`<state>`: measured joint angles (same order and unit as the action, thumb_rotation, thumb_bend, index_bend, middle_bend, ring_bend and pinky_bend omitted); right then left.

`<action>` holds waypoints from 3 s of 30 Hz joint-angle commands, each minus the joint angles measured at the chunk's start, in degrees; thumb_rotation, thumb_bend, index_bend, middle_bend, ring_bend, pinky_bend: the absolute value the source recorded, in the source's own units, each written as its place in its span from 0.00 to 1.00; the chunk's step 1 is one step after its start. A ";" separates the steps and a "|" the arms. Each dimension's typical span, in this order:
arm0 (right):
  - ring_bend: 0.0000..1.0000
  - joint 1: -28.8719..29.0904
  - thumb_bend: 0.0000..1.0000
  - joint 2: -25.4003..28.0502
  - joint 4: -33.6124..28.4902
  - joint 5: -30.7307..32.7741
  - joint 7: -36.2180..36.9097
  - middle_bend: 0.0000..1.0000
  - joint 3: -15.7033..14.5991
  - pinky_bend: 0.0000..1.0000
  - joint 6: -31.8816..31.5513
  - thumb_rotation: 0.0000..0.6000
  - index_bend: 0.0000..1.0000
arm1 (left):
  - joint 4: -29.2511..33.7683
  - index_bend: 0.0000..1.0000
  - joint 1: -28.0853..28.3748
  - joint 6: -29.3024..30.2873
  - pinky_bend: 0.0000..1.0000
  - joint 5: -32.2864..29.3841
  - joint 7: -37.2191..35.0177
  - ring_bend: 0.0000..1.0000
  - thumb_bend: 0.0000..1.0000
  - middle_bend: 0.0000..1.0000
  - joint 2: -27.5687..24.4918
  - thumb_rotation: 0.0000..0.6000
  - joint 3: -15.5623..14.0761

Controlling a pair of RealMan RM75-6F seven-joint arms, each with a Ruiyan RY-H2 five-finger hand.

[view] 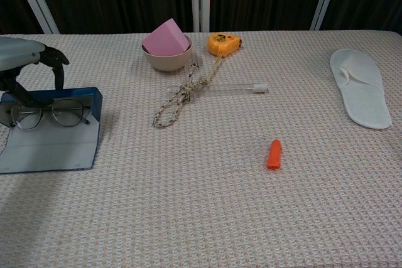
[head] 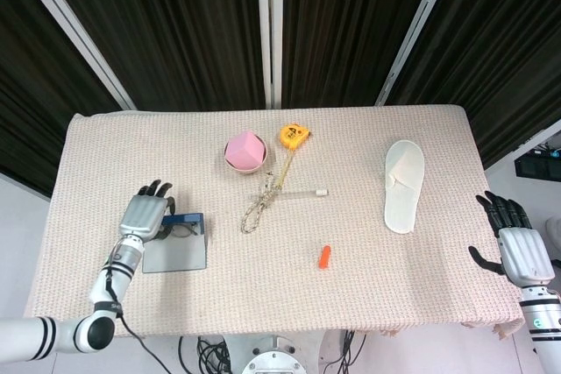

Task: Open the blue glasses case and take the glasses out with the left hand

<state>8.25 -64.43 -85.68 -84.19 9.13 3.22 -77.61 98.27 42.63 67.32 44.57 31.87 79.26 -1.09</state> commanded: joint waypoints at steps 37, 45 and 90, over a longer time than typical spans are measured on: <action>0.00 -0.23 0.22 0.01 0.37 0.34 0.33 0.00 -0.15 0.00 0.28 1.00 0.00 | -18.07 0.55 -7.96 8.04 0.12 22.09 -2.12 0.01 0.37 0.10 11.27 1.00 1.96; 0.00 -0.18 0.22 0.09 0.16 0.34 0.11 0.00 -0.15 0.00 0.38 1.00 0.00 | -18.48 0.55 -9.69 6.14 0.12 20.19 -2.21 0.01 0.37 0.10 11.73 1.00 4.14; 0.00 -0.18 0.22 0.53 -0.40 -0.10 1.34 0.00 0.41 0.00 -0.62 1.00 0.00 | 2.44 0.29 -16.24 -1.31 0.12 17.50 -6.83 0.01 0.31 0.10 -1.75 1.00 2.55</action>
<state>8.09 -63.94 -86.02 -84.24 10.49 3.63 -78.18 101.82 26.98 66.27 61.86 25.91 76.50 2.03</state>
